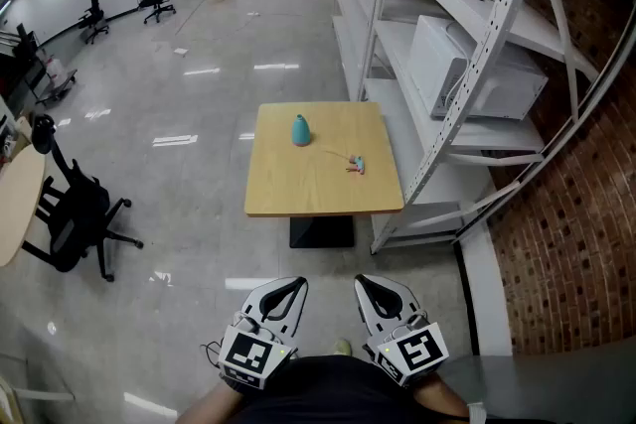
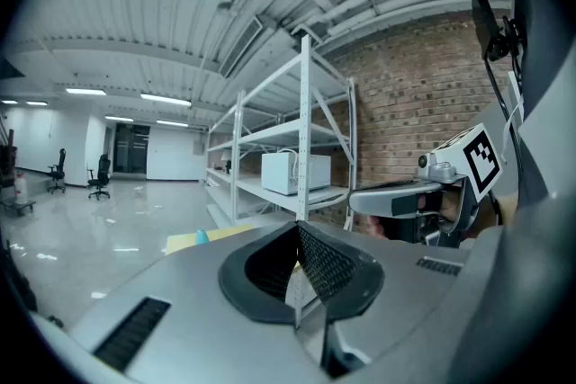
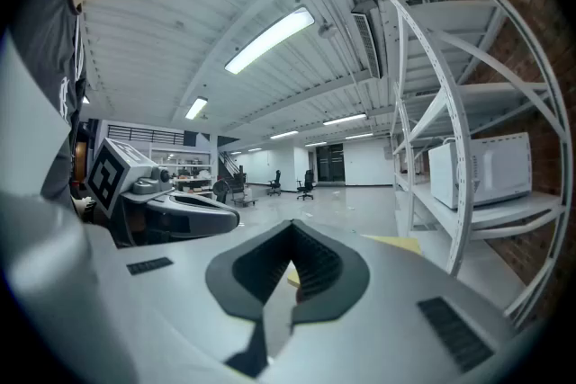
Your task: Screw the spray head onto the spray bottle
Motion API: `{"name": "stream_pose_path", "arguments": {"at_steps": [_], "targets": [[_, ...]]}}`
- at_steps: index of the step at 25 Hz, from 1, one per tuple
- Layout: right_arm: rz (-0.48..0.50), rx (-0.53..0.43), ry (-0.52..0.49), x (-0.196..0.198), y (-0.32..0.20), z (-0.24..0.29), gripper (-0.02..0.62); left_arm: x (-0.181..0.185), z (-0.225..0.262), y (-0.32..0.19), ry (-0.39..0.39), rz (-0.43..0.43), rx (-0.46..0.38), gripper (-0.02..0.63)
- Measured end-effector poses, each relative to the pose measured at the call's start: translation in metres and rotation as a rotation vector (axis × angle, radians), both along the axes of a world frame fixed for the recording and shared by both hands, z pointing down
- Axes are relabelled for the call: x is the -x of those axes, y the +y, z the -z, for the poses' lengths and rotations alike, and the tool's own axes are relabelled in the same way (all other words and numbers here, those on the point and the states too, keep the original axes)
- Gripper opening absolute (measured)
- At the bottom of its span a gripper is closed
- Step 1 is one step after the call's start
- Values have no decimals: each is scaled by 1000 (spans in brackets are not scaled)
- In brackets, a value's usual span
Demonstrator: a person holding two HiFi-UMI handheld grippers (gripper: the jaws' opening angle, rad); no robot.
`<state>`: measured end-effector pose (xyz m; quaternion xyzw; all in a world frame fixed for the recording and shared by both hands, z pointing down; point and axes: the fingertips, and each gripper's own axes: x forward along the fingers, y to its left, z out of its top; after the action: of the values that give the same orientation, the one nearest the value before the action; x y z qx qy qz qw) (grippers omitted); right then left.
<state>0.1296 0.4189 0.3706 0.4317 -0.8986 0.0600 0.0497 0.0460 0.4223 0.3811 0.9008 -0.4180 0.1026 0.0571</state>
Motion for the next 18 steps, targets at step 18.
{"name": "stream_pose_path", "arguments": {"at_steps": [18], "targets": [[20, 36, -22, -21, -7, -16, 0, -20, -20, -7, -3, 27, 46, 3]]}}
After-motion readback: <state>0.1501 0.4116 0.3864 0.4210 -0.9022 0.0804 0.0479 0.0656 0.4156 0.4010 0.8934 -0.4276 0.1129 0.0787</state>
